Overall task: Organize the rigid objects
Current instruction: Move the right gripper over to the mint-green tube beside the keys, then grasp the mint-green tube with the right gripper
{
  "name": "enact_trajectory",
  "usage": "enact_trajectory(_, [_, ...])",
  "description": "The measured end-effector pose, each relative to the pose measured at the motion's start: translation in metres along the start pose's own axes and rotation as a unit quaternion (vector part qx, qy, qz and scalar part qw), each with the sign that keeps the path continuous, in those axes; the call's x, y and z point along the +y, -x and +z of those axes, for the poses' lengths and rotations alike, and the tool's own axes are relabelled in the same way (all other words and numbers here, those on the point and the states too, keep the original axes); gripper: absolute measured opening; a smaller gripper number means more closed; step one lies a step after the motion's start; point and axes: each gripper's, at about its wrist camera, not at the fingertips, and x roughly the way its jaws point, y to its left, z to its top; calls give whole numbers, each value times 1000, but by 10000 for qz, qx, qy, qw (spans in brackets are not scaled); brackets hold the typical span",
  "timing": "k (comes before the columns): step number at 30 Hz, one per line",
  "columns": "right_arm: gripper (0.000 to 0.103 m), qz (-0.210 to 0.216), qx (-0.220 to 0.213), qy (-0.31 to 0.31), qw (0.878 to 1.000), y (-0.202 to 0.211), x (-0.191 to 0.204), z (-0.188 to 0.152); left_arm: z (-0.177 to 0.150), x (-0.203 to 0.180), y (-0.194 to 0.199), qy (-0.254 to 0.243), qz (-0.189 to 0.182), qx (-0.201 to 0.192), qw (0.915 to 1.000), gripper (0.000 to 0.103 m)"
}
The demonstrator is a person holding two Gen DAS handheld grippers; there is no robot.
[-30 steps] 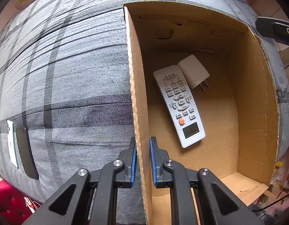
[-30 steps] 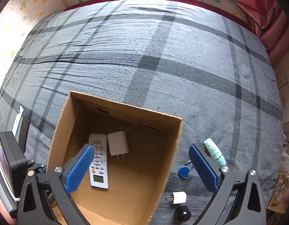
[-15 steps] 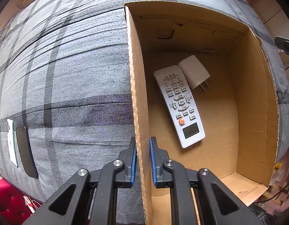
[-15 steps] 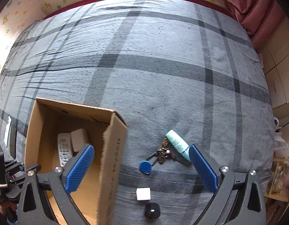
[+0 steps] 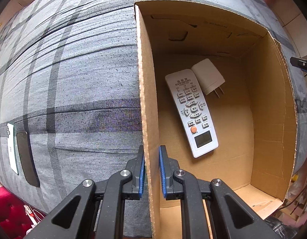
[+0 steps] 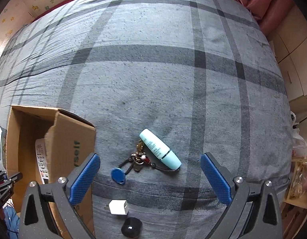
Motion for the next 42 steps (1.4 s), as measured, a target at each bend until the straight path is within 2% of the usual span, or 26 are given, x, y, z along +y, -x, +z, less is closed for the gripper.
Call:
enact_trajectory(12, [103, -103, 412, -14, 9991, -53, -27, -2, -2, 0, -1, 47, 43, -12, 10000, 13])
enact_trajectory(25, [101, -106, 747, 88, 9971, -93, -35, 1, 1, -2, -3, 85, 84, 48, 9999, 13])
enact_trajectory(27, [97, -71, 784, 93, 9969, -99, -35, 3, 2, -2, -3, 76, 93, 56, 9999, 13])
enact_trajectory(29, [87, -59, 808, 107, 9967, -104, -39, 1, 3, -3, -4, 70, 97, 68, 9999, 13])
enact_trajectory(33, [77, -11, 906, 148, 9958, -113, -35, 0, 3, -3, -5, 76, 104, 76, 9999, 13])
enact_trajectory(36, [58, 61, 925, 106, 9956, -116, -33, 0, 4, -2, -5, 139, 90, 89, 9998, 13])
enact_trajectory(37, [44, 96, 925, 88, 9956, -116, -33, 1, 4, -2, -5, 148, 88, 89, 9998, 13])
enact_trajectory(38, [34, 103, 915, 74, 9957, -117, -28, 5, 4, -2, -5, 141, 92, 86, 9998, 13])
enact_trajectory(42, [31, 81, 915, 87, 9957, -115, -27, 7, 3, -1, -4, 126, 90, 73, 9999, 13])
